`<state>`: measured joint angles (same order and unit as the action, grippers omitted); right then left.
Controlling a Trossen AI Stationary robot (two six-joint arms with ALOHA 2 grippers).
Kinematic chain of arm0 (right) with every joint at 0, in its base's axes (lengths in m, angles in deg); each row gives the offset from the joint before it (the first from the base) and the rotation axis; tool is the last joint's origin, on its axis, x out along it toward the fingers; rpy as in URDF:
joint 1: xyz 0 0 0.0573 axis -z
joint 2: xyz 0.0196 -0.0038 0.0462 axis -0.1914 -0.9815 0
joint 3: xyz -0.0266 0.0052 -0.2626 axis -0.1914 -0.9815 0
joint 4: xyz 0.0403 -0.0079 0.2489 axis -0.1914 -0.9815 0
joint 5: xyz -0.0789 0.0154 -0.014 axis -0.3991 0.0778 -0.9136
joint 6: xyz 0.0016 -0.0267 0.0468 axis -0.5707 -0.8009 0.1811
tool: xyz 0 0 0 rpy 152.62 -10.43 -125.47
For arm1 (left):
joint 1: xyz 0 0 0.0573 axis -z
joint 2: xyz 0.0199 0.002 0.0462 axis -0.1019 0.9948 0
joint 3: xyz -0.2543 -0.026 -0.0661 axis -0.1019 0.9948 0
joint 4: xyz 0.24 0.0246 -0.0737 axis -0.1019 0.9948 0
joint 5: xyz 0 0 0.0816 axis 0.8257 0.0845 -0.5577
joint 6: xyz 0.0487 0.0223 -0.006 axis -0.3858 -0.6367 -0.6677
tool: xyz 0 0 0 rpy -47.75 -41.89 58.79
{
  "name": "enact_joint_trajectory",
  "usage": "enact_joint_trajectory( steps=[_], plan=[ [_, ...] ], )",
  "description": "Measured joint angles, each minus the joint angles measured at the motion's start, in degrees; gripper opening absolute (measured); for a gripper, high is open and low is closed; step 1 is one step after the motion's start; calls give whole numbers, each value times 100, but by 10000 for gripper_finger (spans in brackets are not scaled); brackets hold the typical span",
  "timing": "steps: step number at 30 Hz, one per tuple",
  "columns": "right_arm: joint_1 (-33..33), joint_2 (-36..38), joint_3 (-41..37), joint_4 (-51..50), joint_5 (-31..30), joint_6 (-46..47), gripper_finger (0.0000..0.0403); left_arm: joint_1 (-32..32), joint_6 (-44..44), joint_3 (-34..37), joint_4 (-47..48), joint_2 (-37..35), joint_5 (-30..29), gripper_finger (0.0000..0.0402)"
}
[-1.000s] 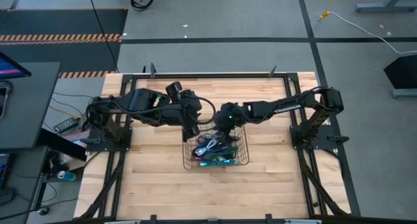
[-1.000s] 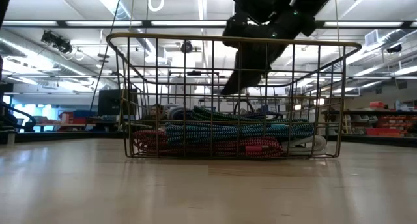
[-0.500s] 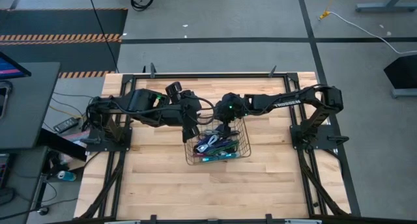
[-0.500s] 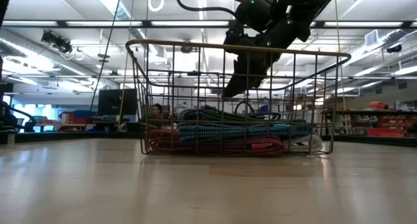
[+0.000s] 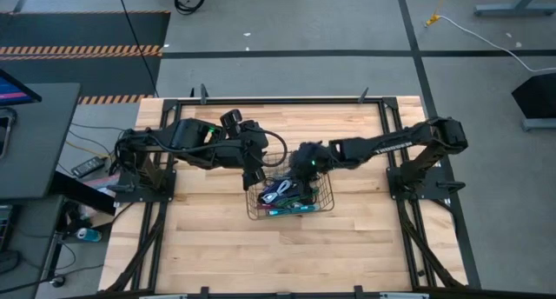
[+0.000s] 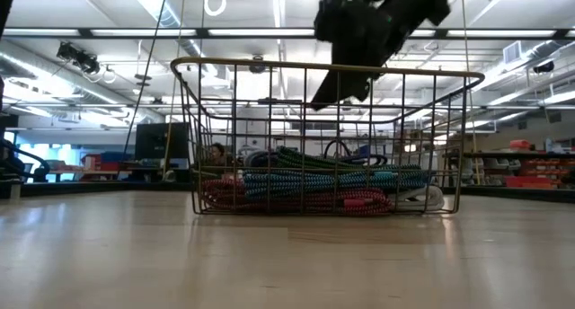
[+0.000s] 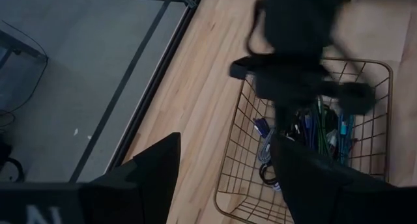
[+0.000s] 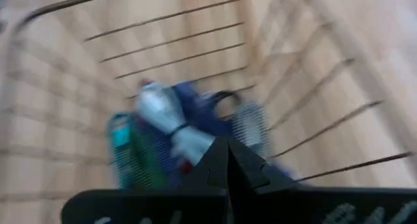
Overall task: Pick and place USB-C Cables
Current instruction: Adjust the gold wire basket
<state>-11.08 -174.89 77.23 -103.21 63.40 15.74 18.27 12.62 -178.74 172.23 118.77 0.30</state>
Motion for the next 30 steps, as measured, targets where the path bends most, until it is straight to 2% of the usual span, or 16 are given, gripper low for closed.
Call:
enact_joint_trajectory(
  steps=[5, 11, 15, 30],
  plan=[
    [-678, 96, 2, -370, 152, 505, 0, 0, -5, 0, 2, 0, 1, 243],
    [-1271, 89, 2, -1177, -2, 715, 0, 0, -10, 0, 2, 0, 1, 243],
    [-1426, 87, 2, -1307, 3, 926, 0, 2, -7, 0, 2, 0, -1, 243],
    [-1703, 85, 2, -783, -250, 1482, 0, 7, -4, -1, 2, 0, 1, 243]
  ],
)
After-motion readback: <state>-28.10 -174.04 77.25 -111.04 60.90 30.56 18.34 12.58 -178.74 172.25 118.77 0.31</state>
